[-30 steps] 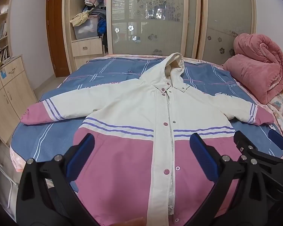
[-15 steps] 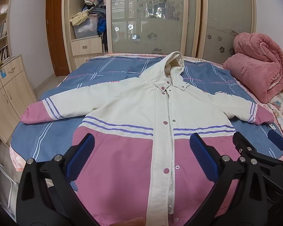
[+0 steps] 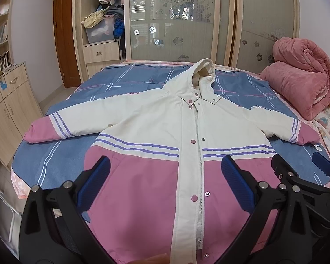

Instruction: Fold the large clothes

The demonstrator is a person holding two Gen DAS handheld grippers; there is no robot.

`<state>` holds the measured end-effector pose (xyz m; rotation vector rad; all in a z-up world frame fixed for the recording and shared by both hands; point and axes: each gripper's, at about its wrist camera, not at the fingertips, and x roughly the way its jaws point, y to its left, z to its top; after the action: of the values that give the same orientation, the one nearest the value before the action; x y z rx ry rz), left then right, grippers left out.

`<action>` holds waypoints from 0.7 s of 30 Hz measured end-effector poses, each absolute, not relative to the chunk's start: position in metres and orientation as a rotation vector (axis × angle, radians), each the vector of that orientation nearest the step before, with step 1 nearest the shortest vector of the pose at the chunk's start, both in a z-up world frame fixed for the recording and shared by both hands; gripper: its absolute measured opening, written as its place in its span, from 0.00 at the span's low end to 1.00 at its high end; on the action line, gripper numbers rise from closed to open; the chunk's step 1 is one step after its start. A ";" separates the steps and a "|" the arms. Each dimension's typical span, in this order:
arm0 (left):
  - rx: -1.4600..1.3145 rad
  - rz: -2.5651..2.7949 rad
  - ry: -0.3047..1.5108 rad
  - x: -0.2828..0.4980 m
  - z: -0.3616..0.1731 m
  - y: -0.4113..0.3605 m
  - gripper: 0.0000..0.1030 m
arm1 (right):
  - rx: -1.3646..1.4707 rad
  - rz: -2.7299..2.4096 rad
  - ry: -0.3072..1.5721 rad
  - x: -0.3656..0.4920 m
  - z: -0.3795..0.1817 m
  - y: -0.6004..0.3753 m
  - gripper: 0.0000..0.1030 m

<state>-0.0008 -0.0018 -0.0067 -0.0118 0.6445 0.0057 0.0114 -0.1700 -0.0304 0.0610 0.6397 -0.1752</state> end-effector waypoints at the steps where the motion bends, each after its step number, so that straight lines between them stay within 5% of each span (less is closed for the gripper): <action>1: -0.012 0.005 0.645 0.000 -0.006 -0.002 0.98 | 0.061 -0.175 0.640 0.012 -0.030 -0.170 0.99; 21: -0.014 0.006 0.649 -0.004 -0.010 -0.001 0.98 | 0.060 -0.176 0.643 0.012 -0.035 -0.169 0.99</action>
<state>-0.0037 -0.0010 -0.0104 -0.0142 0.6493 0.0062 0.0118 -0.1694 -0.0347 0.0597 0.6432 -0.1760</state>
